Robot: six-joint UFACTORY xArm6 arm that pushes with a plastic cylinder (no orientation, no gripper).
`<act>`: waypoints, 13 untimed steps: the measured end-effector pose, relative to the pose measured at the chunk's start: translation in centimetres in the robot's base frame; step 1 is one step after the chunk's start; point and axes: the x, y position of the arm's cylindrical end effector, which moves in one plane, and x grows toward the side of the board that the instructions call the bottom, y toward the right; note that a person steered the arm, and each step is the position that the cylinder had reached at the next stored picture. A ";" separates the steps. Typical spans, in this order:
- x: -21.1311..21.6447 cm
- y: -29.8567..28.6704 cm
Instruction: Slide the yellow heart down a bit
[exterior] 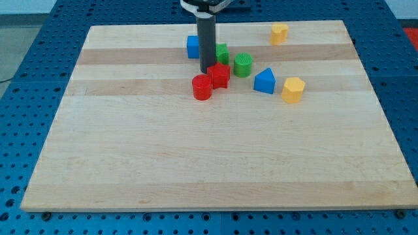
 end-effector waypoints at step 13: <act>-13.7 16.8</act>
